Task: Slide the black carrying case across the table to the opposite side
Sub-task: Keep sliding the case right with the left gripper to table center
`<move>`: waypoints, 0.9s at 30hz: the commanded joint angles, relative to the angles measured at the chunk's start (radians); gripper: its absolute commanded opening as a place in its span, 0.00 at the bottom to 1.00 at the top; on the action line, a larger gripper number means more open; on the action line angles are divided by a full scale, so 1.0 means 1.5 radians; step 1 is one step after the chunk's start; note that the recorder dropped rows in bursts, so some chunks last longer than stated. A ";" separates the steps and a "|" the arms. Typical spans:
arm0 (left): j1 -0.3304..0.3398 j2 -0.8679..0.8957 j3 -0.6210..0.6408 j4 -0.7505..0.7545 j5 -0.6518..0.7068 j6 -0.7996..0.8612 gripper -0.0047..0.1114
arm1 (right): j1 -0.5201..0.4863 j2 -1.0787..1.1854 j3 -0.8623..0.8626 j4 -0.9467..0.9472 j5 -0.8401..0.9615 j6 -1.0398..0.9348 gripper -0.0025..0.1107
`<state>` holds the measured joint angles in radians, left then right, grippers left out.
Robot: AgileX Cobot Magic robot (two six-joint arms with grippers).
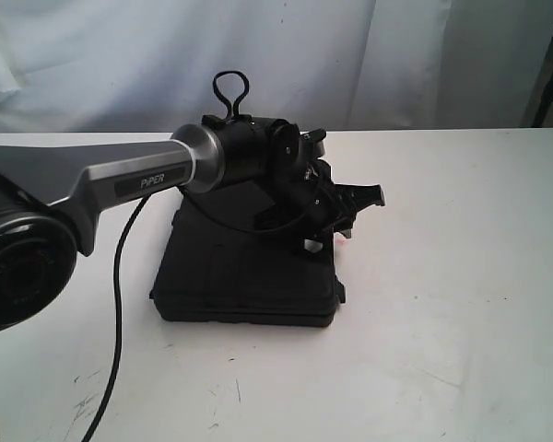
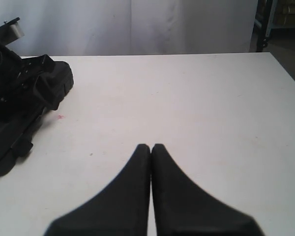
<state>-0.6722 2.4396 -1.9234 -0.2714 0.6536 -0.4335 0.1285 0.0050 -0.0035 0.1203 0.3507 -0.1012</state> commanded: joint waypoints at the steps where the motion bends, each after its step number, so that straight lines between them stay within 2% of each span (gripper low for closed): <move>1: 0.005 0.001 -0.009 -0.007 -0.090 -0.006 0.38 | -0.004 -0.003 0.002 0.001 -0.004 0.003 0.02; 8: 0.006 0.001 -0.009 0.001 -0.039 -0.005 0.38 | -0.004 -0.003 0.002 0.001 -0.004 0.003 0.02; 16: 0.006 -0.014 -0.010 0.038 -0.035 0.027 0.38 | -0.004 -0.003 0.002 0.001 -0.004 0.003 0.02; 22: 0.006 -0.004 -0.061 0.087 0.037 0.029 0.38 | -0.004 -0.003 0.002 0.001 -0.004 0.003 0.02; 27: 0.006 -0.006 -0.087 0.087 0.038 0.030 0.38 | -0.004 -0.003 0.002 0.001 -0.004 0.003 0.02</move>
<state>-0.6637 2.4417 -2.0350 -0.1477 0.7218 -0.3994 0.1285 0.0050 -0.0035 0.1203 0.3507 -0.1012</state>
